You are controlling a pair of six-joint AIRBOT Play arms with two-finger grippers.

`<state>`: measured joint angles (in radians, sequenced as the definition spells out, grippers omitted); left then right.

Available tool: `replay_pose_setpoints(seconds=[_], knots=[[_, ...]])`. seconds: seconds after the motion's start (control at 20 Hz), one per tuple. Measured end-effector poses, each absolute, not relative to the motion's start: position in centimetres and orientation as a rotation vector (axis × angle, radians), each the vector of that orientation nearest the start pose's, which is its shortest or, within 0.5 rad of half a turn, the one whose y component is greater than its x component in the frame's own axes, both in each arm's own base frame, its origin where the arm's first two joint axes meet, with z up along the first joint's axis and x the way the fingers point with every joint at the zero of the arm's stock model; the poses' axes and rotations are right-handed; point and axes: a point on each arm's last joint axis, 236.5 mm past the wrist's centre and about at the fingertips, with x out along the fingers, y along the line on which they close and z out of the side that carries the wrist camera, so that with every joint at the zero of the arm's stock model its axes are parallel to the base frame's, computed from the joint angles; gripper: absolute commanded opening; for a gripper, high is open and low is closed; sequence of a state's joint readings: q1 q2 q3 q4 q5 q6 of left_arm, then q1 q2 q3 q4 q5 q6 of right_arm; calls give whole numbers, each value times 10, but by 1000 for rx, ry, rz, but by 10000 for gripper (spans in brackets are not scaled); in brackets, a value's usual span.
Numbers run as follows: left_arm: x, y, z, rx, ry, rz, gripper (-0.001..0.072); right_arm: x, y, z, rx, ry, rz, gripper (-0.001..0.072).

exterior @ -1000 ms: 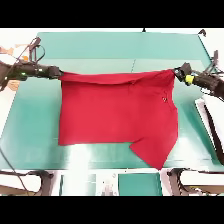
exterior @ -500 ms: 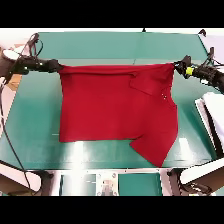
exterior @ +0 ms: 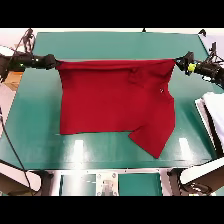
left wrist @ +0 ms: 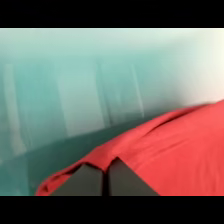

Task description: Fold the shirts.

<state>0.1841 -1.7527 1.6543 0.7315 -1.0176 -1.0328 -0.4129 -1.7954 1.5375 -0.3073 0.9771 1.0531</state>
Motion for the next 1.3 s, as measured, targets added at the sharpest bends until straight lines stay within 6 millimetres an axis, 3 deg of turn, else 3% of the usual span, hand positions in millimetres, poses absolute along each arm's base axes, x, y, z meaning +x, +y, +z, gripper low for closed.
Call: replay_pose_setpoints(seconds=[0.2, 0.5, 0.65, 0.8, 0.9, 0.95, 1.0, 1.15, 1.3], knots=[[522, -53, 23, -360, 1044, -511, 22, 540, -46, 17, 858, 882, 331, 13], [448, -61, -42, -421, 1357, -533, 22, 471, -48, -49, 751, 1212, 282, 14], [425, -62, -61, -435, 1442, -528, 22, 448, -55, -73, 707, 1312, 232, 15], [416, -62, -70, -453, 1481, -515, 22, 439, -57, -85, 678, 1351, 205, 25], [413, -64, -73, -457, 1495, -512, 38, 438, -56, -90, 662, 1362, 194, 219], [412, -66, -74, -458, 1502, -510, 295, 438, -56, -91, 661, 1367, 187, 251], [411, -68, -74, -465, 1510, -505, 503, 438, -55, -91, 666, 1371, 183, 269], [407, -69, -71, -507, 1550, -473, 474, 432, -55, -81, 690, 1394, 177, 268], [386, -65, -66, -521, 1651, -426, 473, 419, -60, -57, 711, 1396, 168, 262]])
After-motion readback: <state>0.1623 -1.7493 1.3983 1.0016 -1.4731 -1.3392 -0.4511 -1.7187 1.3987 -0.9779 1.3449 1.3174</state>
